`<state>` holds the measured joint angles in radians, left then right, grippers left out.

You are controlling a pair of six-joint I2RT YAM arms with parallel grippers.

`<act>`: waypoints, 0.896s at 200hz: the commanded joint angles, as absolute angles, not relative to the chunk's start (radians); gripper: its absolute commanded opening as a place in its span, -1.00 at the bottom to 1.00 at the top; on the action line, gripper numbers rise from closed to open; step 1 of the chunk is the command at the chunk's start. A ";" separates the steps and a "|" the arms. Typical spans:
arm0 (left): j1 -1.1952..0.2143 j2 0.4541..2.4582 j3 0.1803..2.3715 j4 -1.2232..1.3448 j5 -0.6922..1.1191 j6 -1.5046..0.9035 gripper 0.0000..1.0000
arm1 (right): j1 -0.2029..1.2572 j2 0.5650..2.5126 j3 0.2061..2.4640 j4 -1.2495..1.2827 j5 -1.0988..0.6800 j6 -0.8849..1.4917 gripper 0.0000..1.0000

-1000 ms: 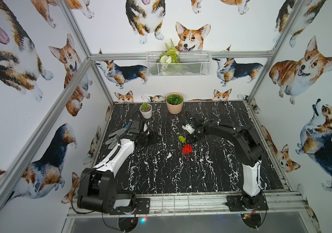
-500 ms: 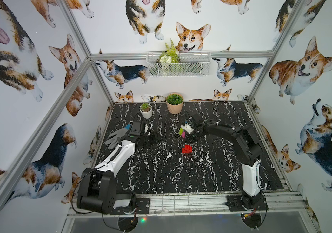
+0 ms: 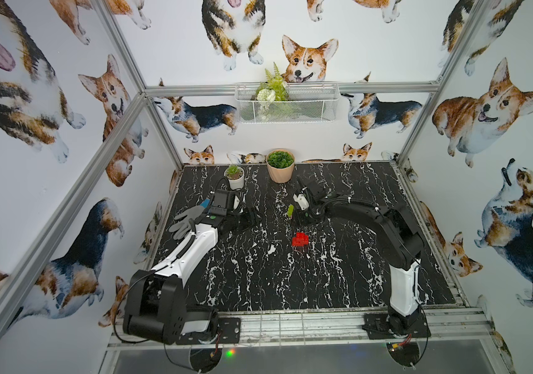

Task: Assemble the letter s with lego
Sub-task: Pick up the lego brick from the center of the board.

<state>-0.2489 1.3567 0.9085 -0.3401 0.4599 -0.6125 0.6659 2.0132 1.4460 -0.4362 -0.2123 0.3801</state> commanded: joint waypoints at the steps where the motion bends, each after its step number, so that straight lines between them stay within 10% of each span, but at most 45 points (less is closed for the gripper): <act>1: -0.248 1.347 0.910 -0.359 0.442 -0.595 0.24 | 0.676 2.037 1.475 -0.440 -0.081 0.516 0.06; 179: -0.247 1.354 0.875 -0.338 0.460 -0.580 0.25 | 0.724 2.216 1.727 -0.640 0.137 0.582 -0.24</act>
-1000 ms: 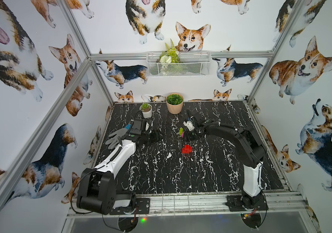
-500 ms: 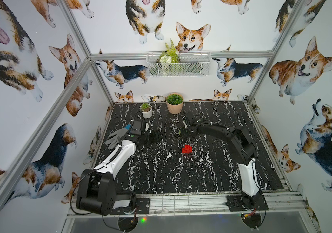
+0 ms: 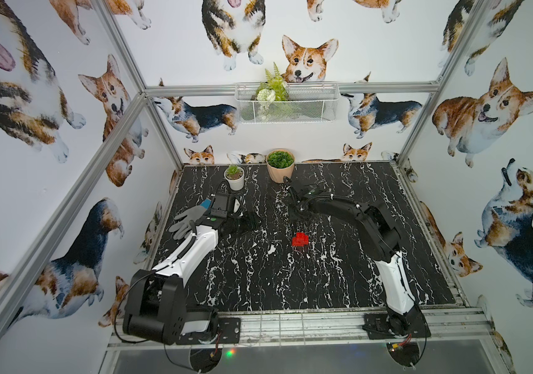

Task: Assemble the letter s with lego
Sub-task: Pick up the lego brick from the center of the board.

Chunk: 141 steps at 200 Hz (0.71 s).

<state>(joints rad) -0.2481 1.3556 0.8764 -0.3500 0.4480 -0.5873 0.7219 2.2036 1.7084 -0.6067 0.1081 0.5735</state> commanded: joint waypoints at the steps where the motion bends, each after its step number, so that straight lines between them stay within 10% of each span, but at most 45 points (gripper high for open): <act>1: -0.247 1.354 0.875 -0.338 0.460 -0.580 0.25 | 0.724 2.216 1.727 -0.640 0.137 0.582 -0.24; 141: -0.247 1.370 0.874 -0.323 0.477 -0.580 0.25 | 0.723 2.222 1.735 -0.617 0.140 0.424 -0.20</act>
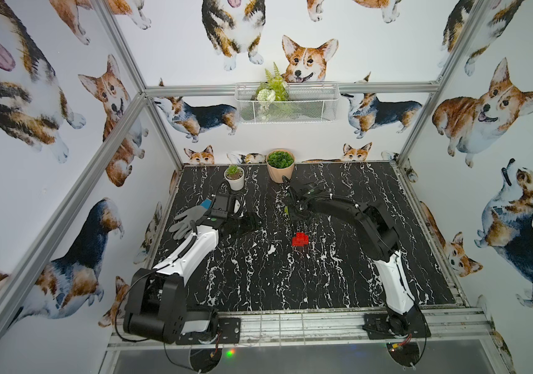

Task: Assemble the letter s with lego
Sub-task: Pick up the lego brick from the center of the board.

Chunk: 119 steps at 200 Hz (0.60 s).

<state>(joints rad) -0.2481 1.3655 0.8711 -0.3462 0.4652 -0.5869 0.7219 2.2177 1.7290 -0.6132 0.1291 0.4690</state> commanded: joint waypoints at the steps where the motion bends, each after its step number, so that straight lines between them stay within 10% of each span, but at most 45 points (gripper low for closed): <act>1: -0.247 1.370 0.874 -0.322 0.477 -0.580 0.25 | 0.723 2.222 1.735 -0.616 0.140 0.422 -0.20; 119: -0.247 1.373 0.875 -0.307 0.494 -0.599 0.25 | 0.710 2.231 1.732 -0.568 0.066 0.346 -0.54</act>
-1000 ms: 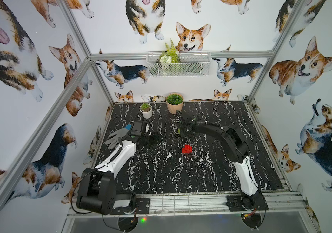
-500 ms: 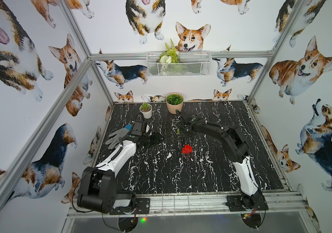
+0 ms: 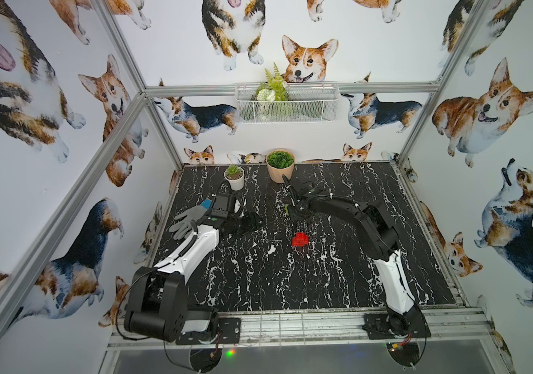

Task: Assemble the letter s with lego
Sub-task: Pick up the lego brick from the center of the board.

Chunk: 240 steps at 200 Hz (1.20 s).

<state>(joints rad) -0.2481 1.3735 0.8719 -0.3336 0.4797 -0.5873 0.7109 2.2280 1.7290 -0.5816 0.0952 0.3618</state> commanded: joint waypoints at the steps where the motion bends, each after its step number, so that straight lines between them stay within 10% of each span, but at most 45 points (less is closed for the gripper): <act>1: -0.248 1.374 0.875 -0.305 0.495 -0.600 0.25 | 0.709 2.231 1.732 -0.567 0.065 0.347 -0.54; 240: -0.447 1.413 1.031 -0.201 0.304 -0.841 0.24 | 0.724 1.842 1.345 -0.091 -0.352 0.658 -0.72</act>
